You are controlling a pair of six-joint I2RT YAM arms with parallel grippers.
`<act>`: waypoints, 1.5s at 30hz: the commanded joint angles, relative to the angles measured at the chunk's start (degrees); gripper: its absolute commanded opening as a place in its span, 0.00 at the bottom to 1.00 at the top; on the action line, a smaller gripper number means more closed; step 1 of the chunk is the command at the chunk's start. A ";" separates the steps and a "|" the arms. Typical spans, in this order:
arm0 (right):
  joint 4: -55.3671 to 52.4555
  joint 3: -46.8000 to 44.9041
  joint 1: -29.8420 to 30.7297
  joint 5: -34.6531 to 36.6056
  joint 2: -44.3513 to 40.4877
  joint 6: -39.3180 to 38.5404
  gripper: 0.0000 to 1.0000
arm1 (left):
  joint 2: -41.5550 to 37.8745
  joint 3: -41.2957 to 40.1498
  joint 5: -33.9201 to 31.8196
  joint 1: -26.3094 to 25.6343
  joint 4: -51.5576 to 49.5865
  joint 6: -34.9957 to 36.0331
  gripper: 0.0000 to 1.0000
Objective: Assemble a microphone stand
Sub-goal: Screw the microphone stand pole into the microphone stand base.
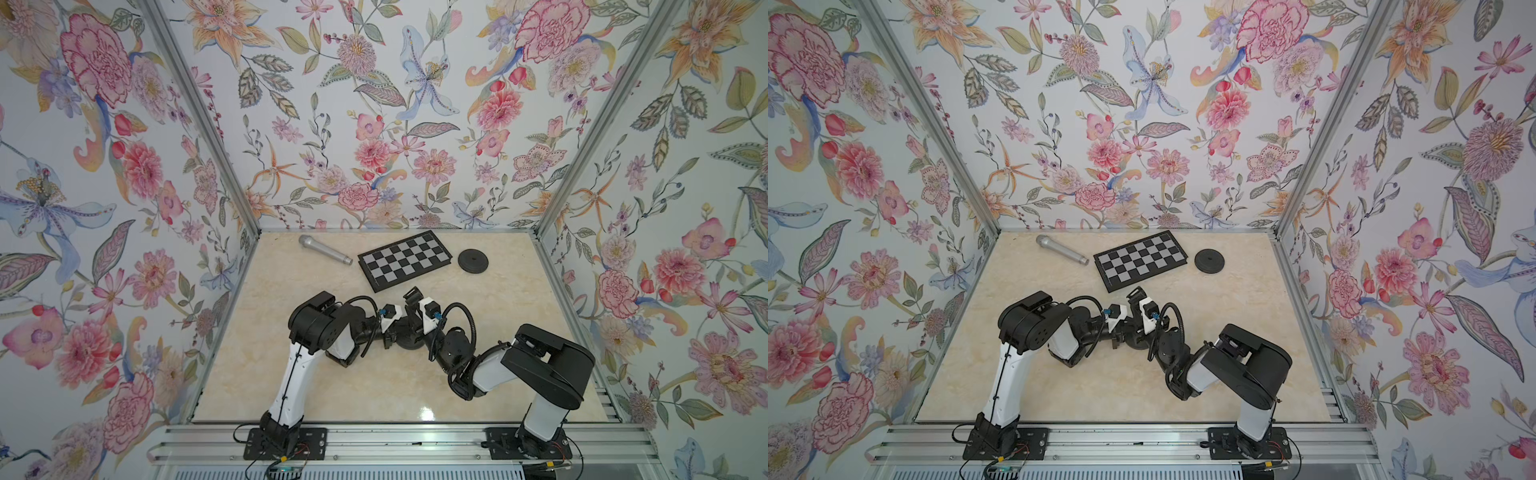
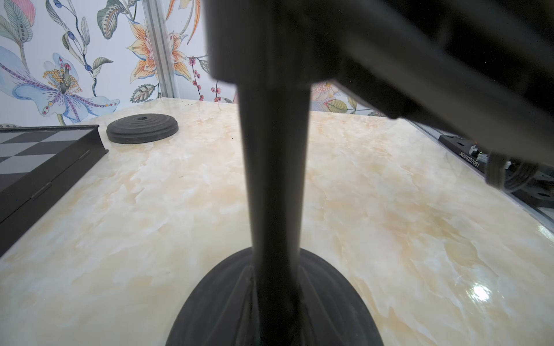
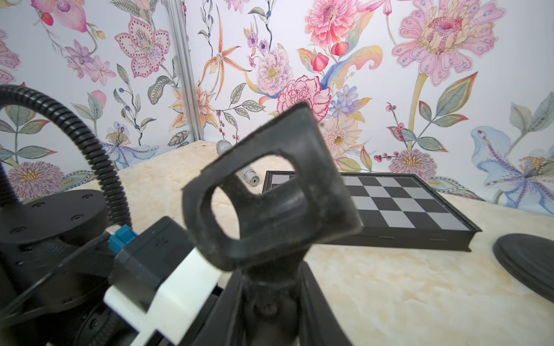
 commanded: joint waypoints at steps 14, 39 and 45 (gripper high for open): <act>-23.30 2.27 -23.21 -61.81 -9.92 -14.60 0.57 | 3.52 -1.61 2.19 -1.49 13.51 2.43 0.24; -16.22 0.03 0.94 10.89 -3.45 8.90 0.00 | 4.30 -1.59 -2.02 -1.34 13.57 1.12 0.27; -9.84 -0.08 2.80 -0.15 -1.38 4.69 0.14 | 4.32 -1.82 -2.29 -1.20 13.53 1.10 0.26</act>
